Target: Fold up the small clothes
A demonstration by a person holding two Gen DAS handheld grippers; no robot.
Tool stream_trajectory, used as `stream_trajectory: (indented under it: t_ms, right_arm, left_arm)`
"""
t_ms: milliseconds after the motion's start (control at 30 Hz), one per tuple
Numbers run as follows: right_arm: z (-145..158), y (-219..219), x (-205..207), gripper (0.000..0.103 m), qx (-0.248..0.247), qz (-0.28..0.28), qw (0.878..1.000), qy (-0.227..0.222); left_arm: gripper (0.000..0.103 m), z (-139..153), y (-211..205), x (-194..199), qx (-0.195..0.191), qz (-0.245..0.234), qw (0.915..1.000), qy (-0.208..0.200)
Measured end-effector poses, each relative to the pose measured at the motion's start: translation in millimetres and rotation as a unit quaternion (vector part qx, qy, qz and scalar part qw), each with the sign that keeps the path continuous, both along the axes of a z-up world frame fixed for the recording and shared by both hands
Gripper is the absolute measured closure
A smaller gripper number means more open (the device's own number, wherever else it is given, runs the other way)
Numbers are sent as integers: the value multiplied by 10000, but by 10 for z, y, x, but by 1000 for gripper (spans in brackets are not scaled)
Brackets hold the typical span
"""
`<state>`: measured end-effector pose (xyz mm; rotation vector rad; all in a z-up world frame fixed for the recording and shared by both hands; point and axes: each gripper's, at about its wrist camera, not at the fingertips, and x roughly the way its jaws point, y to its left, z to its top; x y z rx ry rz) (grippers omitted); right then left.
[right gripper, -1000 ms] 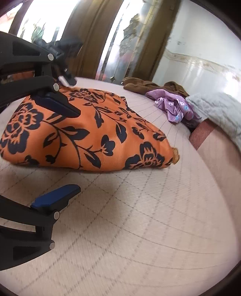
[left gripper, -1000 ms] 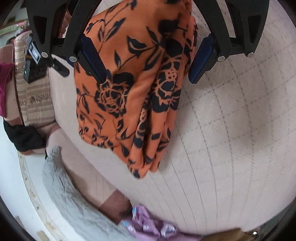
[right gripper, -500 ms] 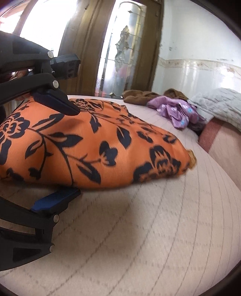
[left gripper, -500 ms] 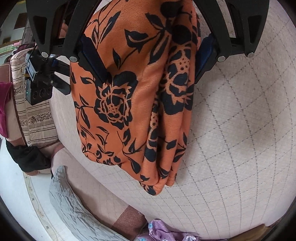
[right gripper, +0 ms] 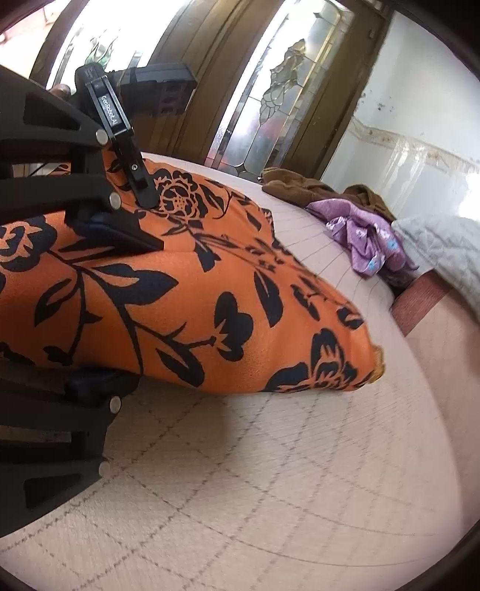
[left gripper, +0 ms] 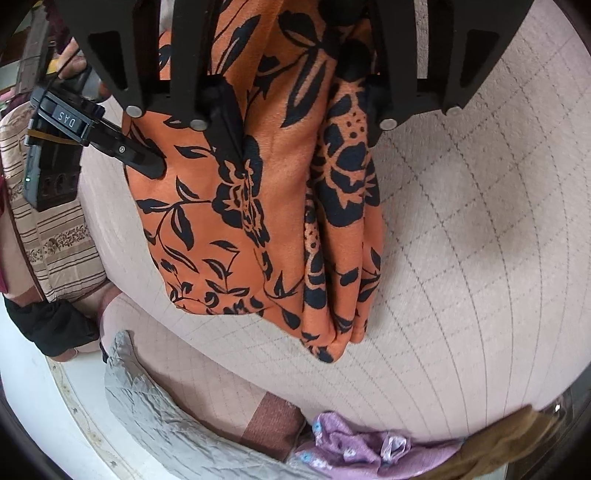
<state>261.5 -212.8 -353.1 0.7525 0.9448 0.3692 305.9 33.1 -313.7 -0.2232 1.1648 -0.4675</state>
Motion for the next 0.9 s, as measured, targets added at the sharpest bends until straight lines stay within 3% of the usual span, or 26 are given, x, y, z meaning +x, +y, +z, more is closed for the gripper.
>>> stream_trajectory:
  t_ms: [200,367,600,900]
  right_arm:
    - [173,-51,-77,55,-281,-74,9990,-351]
    - [407,-271,-245,55,-443,-235,9964,-690]
    - [631,-645,-607,55,-697,-460,9915,-995]
    - [464,-1041,-962,55,-676,-518,9937,-723]
  left_arm:
    - [60,204,-150,-127,-39,22,9995,-303]
    - [60,419,-452,-296,-121,-56,9976,-684]
    - [60,573,-777,-514,-251,-293,9953,-889]
    - [60,487,-1162,-868,151,-739,9931,-898]
